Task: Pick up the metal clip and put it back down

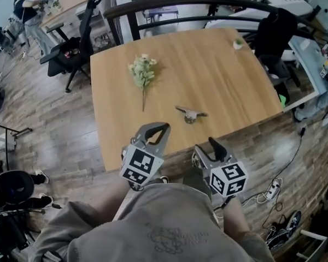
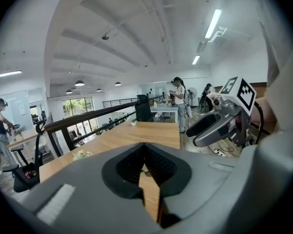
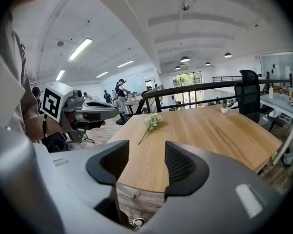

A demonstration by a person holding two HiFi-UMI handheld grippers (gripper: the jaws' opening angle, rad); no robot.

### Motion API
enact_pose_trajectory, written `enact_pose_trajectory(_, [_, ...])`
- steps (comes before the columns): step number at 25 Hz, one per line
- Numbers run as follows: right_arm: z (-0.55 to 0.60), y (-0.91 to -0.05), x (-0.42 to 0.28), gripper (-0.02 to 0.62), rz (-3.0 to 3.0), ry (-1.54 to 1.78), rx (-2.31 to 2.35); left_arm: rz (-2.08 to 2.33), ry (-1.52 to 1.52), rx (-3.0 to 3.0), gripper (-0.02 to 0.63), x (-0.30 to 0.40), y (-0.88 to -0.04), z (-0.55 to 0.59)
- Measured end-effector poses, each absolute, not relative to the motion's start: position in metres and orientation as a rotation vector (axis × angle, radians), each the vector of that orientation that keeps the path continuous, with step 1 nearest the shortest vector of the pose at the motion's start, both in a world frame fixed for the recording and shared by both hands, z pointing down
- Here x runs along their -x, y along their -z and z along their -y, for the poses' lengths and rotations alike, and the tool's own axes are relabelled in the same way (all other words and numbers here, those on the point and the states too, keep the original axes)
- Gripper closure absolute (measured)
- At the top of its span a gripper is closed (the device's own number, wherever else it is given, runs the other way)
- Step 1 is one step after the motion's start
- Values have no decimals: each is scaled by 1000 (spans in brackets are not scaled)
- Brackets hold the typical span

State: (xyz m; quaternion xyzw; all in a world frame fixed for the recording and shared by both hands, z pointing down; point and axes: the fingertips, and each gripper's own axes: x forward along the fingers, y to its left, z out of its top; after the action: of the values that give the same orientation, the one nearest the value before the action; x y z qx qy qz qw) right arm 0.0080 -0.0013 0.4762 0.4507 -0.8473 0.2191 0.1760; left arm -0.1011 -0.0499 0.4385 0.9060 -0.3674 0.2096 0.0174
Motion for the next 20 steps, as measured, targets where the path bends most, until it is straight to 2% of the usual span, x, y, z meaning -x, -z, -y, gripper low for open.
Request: enact_pose_trajectory(20, [136,-498,-78,380,2497,-485,-660,1637,-715,-2358,606,52,-462,145])
